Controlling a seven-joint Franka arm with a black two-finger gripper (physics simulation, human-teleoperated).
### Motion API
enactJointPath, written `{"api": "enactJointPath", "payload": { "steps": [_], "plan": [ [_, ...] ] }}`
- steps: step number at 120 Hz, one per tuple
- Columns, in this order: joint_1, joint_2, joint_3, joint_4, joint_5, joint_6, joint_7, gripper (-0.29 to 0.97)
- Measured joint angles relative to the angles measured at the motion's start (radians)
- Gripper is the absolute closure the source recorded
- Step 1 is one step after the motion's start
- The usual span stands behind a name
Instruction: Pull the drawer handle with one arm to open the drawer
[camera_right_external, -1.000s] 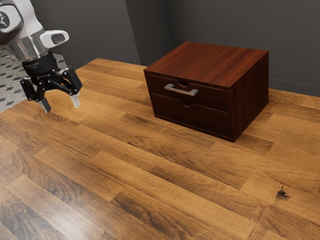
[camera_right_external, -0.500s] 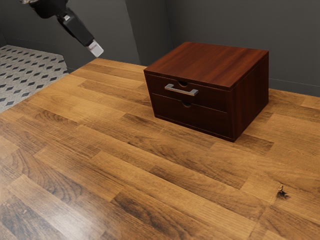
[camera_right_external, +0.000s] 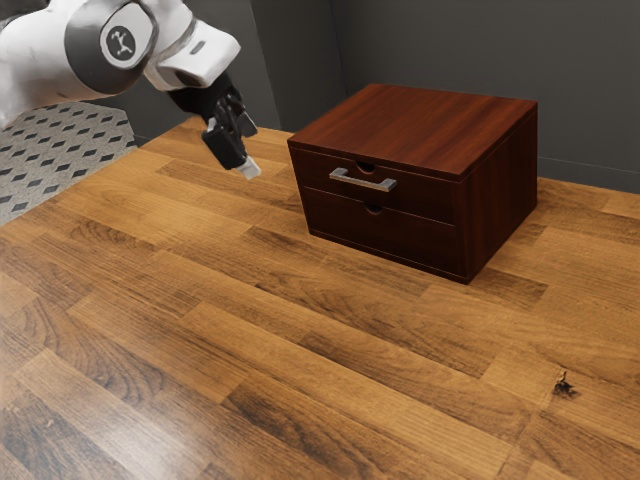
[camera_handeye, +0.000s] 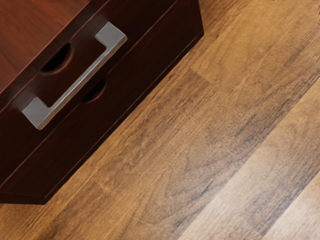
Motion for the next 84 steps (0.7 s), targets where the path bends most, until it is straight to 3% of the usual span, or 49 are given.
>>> {"api": "enactJointPath", "payload": {
  "steps": [26, 55, 84],
  "plan": [
    [-0.003, 0.042, -0.016, -0.071, 0.010, 0.178, 0.197, 0.02],
    [-0.003, 0.054, -0.055, -0.158, 0.049, 0.400, 0.356, 0.20],
    [-0.001, 0.089, -0.058, -0.168, 0.056, 0.497, 0.457, 0.30]
  ]
}}
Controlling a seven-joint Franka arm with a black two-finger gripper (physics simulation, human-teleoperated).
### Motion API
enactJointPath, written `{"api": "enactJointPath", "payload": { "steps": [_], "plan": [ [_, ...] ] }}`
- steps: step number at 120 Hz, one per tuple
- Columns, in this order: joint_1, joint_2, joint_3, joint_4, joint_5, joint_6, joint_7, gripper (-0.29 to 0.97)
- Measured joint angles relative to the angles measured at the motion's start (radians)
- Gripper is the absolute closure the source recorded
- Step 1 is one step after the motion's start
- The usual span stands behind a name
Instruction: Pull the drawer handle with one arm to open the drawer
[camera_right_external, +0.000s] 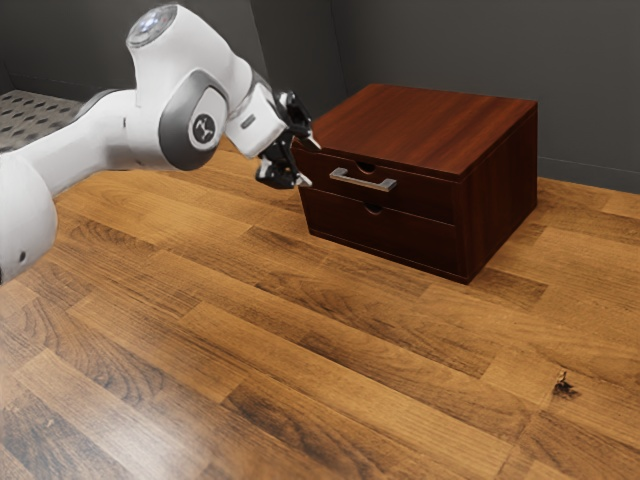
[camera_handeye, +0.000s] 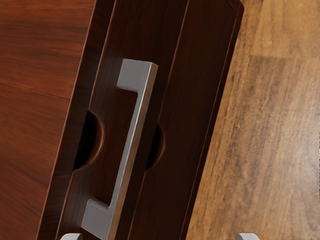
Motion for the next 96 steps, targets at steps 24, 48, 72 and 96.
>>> {"api": "enactJointPath", "payload": {
  "steps": [24, 48, 72, 96],
  "plan": [
    [-0.001, 0.020, -0.008, -0.020, 0.001, 0.040, 0.059, 0.34],
    [-0.001, 0.072, -0.015, 0.000, 0.007, 0.081, 0.105, 0.37],
    [-0.001, 0.114, -0.024, 0.044, 0.011, 0.102, 0.138, 0.40],
    [-0.002, 0.171, -0.052, 0.111, 0.012, 0.111, 0.161, 0.42]
  ]
}}
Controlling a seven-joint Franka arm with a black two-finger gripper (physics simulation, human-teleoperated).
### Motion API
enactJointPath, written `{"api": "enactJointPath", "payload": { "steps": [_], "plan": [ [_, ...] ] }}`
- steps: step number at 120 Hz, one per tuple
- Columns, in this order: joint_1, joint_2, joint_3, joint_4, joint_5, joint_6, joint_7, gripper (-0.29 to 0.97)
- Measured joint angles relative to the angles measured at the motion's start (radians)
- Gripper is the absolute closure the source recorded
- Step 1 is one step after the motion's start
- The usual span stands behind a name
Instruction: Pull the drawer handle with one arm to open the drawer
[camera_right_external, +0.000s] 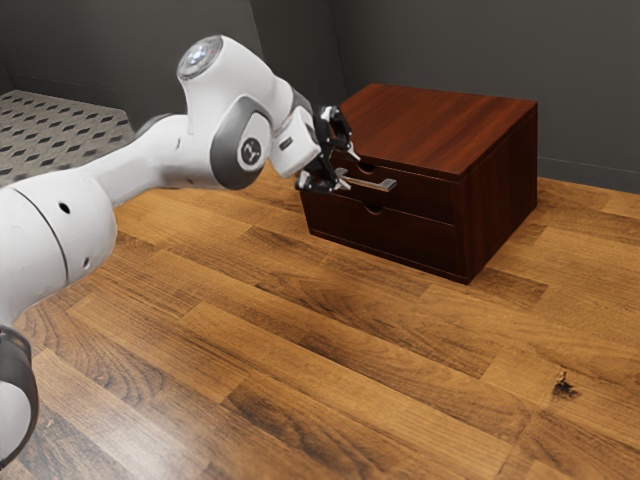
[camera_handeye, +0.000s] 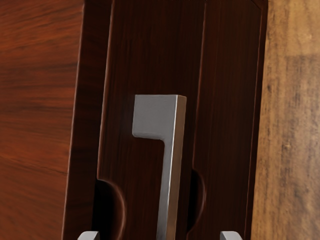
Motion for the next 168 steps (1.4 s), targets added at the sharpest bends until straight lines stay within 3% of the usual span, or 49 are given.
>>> {"api": "enactJointPath", "payload": {
  "steps": [113, 168],
  "plan": [
    [0.002, 0.054, -0.009, -0.004, -0.014, 0.048, 0.024, 0.54],
    [0.003, 0.026, -0.008, -0.052, -0.063, 0.053, 0.019, 0.63]
  ]
}}
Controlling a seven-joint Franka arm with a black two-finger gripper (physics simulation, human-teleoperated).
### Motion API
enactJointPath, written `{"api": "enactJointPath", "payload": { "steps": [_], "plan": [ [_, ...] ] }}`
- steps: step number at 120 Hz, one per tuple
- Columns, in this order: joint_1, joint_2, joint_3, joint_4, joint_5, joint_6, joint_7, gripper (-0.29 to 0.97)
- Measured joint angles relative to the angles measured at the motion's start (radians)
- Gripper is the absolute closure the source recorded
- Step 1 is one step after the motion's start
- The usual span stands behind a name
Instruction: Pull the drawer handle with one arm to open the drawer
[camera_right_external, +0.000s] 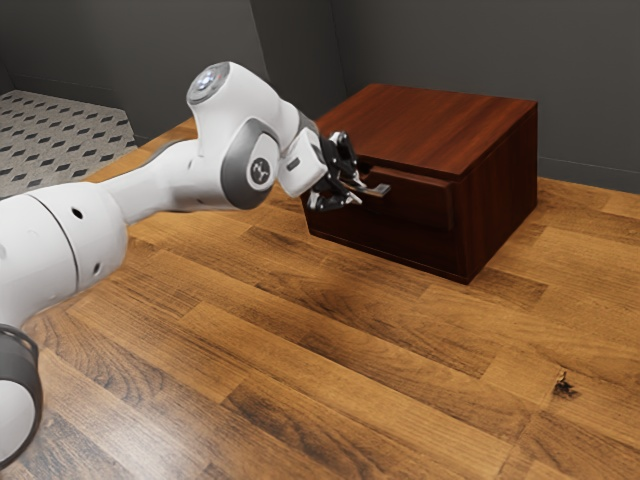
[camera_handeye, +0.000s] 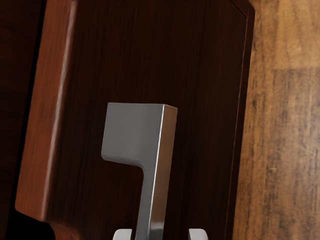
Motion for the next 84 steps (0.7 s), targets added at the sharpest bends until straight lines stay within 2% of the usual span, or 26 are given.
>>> {"api": "enactJointPath", "payload": {
  "steps": [84],
  "plan": [
    [0.007, -0.090, 0.005, -0.116, -0.012, 0.002, -0.012, 0.68]
  ]
}}
